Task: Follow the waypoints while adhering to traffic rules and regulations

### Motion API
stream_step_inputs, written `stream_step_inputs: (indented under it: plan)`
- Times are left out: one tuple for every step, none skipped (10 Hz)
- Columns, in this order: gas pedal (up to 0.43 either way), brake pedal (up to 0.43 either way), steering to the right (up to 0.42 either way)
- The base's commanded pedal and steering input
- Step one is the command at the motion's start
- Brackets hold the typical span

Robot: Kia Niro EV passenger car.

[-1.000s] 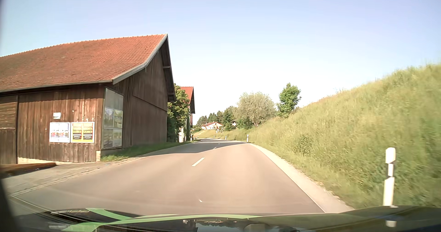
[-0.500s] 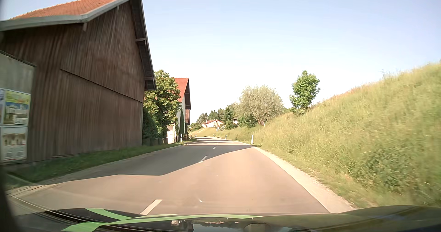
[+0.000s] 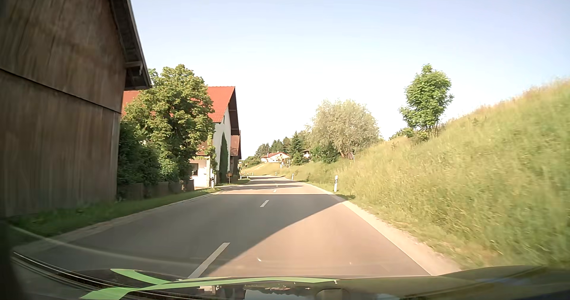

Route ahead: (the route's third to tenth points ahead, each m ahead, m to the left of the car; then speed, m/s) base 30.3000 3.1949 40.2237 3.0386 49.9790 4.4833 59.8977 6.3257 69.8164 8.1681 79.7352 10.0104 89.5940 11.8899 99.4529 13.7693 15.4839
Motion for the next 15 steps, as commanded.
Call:
stream_step_inputs:
  plan:
    - [0.118,0.000,-0.006]
    - [0.098,0.000,-0.006]
    - [0.098,0.000,-0.007]
    - [0.098,0.000,-0.012]
    - [0.110,0.000,-0.014]
    - [0.110,0.000,-0.014]
    - [0.110,0.000,-0.014]
    - [0.110,0.000,-0.014]
    - [0.110,0.000,-0.014]
    - [0.110,0.000,-0.014]
    - [0.110,0.000,-0.014]
    - [0.110,0.000,-0.015]
    - [0.110,0.000,-0.014]
    - [0.110,0.000,-0.015]
    - [0.118,0.000,-0.014]
